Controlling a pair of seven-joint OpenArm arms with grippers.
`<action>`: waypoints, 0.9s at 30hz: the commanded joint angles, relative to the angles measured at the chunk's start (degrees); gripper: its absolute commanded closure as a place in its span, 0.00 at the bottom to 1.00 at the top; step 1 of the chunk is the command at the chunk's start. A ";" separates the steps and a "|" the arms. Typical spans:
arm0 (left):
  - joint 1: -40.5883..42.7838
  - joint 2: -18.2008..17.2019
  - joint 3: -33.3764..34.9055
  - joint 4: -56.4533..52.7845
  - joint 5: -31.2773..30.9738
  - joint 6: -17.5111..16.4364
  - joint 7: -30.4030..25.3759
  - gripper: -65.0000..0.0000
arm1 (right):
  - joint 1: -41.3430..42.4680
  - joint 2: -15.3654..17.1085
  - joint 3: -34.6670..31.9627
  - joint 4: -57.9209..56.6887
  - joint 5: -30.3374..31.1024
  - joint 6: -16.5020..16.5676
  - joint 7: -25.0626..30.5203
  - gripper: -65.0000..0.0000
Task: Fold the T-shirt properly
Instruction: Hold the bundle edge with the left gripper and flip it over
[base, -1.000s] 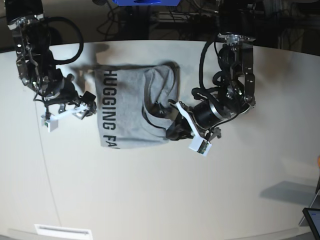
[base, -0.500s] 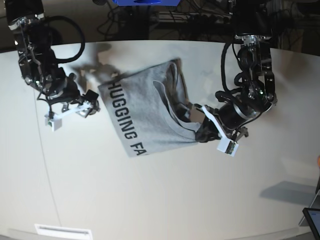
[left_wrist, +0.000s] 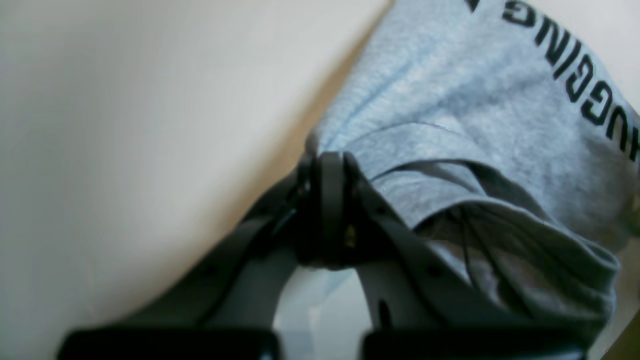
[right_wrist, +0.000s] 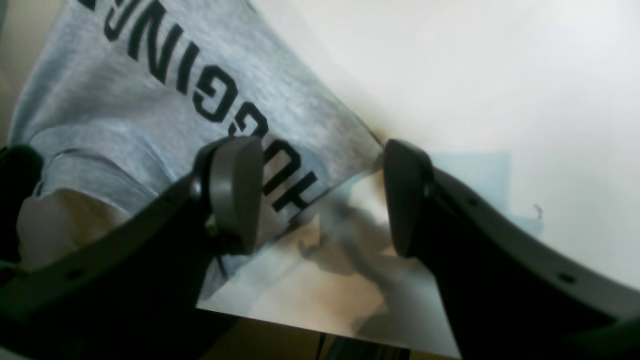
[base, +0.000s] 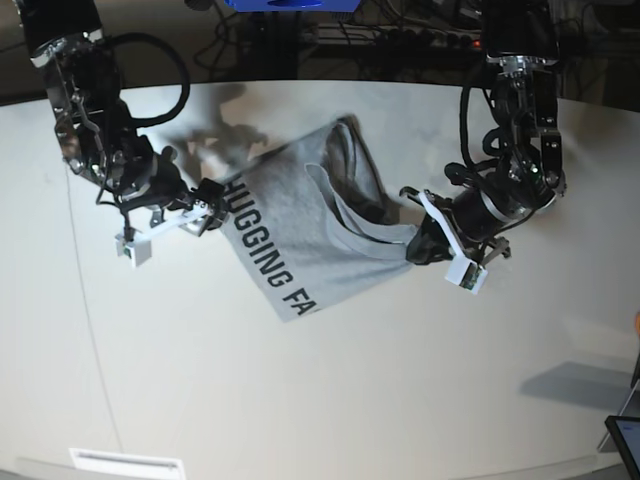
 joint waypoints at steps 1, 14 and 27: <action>-0.39 -2.06 -0.51 1.99 -0.85 -0.24 -1.51 1.00 | 1.00 0.42 0.35 0.75 -0.04 0.16 0.35 0.44; 0.92 -11.73 -10.71 2.96 -0.85 -3.14 -0.71 1.00 | 2.14 0.33 -5.45 0.83 0.14 0.16 0.61 0.44; 3.91 -11.47 -11.06 5.07 -0.85 -3.49 2.98 0.73 | 2.93 0.33 -6.94 0.92 0.23 0.16 0.61 0.43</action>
